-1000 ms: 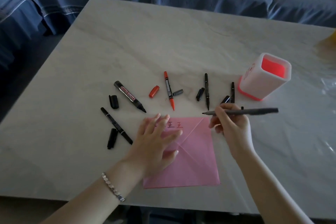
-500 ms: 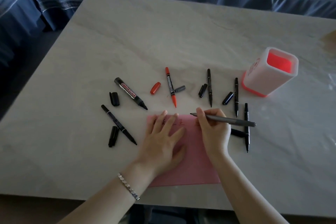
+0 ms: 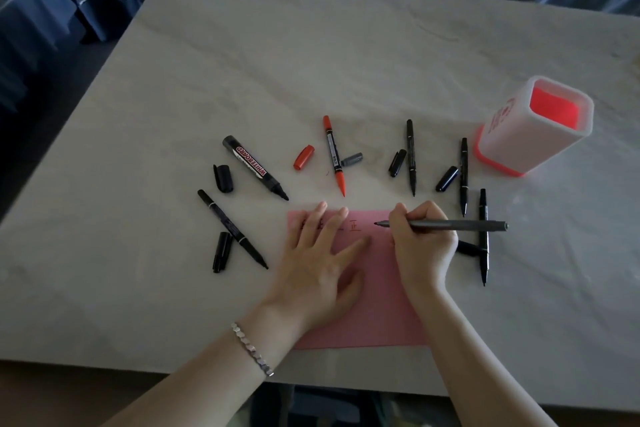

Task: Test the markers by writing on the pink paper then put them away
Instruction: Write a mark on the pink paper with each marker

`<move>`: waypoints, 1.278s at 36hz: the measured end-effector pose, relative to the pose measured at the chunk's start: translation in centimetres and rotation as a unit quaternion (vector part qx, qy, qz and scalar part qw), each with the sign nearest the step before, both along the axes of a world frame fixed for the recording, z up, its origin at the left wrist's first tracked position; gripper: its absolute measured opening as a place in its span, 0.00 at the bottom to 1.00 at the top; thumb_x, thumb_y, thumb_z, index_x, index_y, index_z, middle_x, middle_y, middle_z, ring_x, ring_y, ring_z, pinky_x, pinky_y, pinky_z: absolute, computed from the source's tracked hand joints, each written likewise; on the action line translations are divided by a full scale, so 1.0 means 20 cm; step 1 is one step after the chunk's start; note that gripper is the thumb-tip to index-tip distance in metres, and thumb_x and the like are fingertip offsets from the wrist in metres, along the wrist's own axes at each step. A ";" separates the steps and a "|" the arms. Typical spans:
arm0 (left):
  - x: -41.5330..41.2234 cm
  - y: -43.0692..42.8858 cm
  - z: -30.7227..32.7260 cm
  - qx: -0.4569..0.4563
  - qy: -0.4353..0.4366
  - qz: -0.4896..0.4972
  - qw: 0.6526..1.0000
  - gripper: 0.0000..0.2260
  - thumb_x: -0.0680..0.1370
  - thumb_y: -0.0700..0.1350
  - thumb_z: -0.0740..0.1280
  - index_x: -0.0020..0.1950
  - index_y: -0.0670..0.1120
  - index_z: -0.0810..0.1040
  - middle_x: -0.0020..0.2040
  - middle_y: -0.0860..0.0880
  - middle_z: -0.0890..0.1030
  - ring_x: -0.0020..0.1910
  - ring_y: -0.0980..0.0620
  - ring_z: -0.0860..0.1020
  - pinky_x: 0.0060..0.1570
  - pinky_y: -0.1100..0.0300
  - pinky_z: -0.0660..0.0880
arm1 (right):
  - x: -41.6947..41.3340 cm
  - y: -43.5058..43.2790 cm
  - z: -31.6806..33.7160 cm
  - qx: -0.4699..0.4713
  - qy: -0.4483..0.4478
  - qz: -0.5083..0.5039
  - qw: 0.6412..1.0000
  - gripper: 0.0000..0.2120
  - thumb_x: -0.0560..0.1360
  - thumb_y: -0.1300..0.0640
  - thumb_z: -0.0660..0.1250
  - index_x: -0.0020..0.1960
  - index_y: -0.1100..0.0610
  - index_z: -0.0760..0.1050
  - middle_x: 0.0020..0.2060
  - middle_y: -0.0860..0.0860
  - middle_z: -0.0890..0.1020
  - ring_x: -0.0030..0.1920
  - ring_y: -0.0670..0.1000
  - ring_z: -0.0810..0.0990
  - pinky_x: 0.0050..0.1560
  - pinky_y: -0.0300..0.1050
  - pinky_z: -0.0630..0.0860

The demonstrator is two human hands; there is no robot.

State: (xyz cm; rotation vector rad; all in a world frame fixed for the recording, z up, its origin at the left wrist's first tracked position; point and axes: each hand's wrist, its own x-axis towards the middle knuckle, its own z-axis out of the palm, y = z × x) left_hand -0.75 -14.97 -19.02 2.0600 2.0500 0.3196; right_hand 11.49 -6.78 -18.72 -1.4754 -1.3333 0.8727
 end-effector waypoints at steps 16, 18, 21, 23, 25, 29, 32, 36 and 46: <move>0.01 0.00 0.00 0.009 -0.006 0.008 1.000 0.20 0.71 0.57 0.59 0.60 0.55 0.77 0.66 0.43 0.73 0.67 0.37 0.67 0.66 0.46 0.54 | 0.00 0.01 -0.02 0.044 -0.040 0.038 0.998 0.17 0.70 0.62 0.70 0.27 0.57 0.66 0.20 0.50 0.69 0.25 0.46 0.67 0.26 0.31 0.62; 0.01 0.00 0.00 0.006 -0.005 0.008 1.000 0.20 0.71 0.57 0.58 0.60 0.56 0.76 0.66 0.43 0.73 0.67 0.37 0.67 0.66 0.46 0.54 | 0.00 0.01 -0.02 0.042 -0.039 0.039 0.998 0.16 0.70 0.62 0.70 0.27 0.58 0.67 0.20 0.51 0.69 0.25 0.46 0.67 0.26 0.31 0.63; 0.01 0.00 0.00 0.002 -0.004 0.009 1.000 0.20 0.71 0.57 0.58 0.60 0.56 0.76 0.66 0.43 0.73 0.68 0.37 0.67 0.66 0.47 0.53 | 0.00 0.01 -0.02 0.042 -0.043 0.046 0.997 0.15 0.70 0.61 0.70 0.28 0.60 0.69 0.20 0.50 0.70 0.25 0.47 0.68 0.27 0.32 0.64; 0.01 0.00 0.00 0.000 -0.004 0.008 1.000 0.20 0.71 0.57 0.58 0.60 0.56 0.76 0.66 0.43 0.73 0.68 0.37 0.67 0.66 0.46 0.54 | 0.00 0.01 -0.02 0.041 -0.049 0.049 0.997 0.15 0.70 0.61 0.70 0.28 0.61 0.69 0.20 0.51 0.70 0.25 0.47 0.67 0.26 0.33 0.64; 0.01 0.00 0.00 0.000 -0.005 0.008 1.000 0.20 0.71 0.57 0.58 0.60 0.56 0.76 0.66 0.42 0.73 0.68 0.37 0.66 0.66 0.46 0.54 | 0.00 0.01 -0.02 0.038 -0.054 0.048 0.997 0.15 0.70 0.60 0.70 0.28 0.62 0.69 0.20 0.51 0.70 0.25 0.47 0.67 0.26 0.33 0.64; 0.01 0.00 0.00 -0.003 -0.003 0.008 1.000 0.20 0.71 0.57 0.58 0.61 0.56 0.76 0.67 0.42 0.72 0.68 0.37 0.66 0.66 0.46 0.53 | -0.01 0.01 -0.02 0.051 -0.069 0.030 0.996 0.15 0.70 0.61 0.70 0.28 0.64 0.69 0.21 0.54 0.70 0.26 0.47 0.67 0.27 0.32 0.64; 0.01 0.00 0.00 -0.005 -0.001 0.009 1.000 0.20 0.71 0.57 0.58 0.61 0.56 0.76 0.67 0.42 0.72 0.68 0.37 0.66 0.67 0.46 0.53 | -0.01 0.01 -0.02 0.050 -0.075 0.015 0.996 0.14 0.70 0.62 0.69 0.29 0.64 0.69 0.21 0.55 0.70 0.26 0.47 0.66 0.28 0.31 0.64; 0.01 0.00 0.00 -0.002 -0.006 0.008 1.000 0.20 0.71 0.57 0.58 0.60 0.56 0.76 0.66 0.42 0.73 0.68 0.37 0.66 0.66 0.46 0.53 | -0.01 0.02 -0.02 0.039 -0.059 0.019 0.997 0.14 0.69 0.62 0.70 0.28 0.62 0.69 0.22 0.55 0.71 0.26 0.47 0.68 0.28 0.32 0.64; 0.01 0.00 0.01 -0.001 -0.005 0.010 1.000 0.20 0.71 0.57 0.58 0.60 0.56 0.76 0.66 0.42 0.73 0.68 0.37 0.66 0.67 0.47 0.51 | 0.00 0.02 -0.02 0.025 -0.076 0.029 0.996 0.15 0.68 0.63 0.69 0.27 0.63 0.67 0.19 0.44 0.71 0.22 0.44 0.66 0.26 0.30 0.62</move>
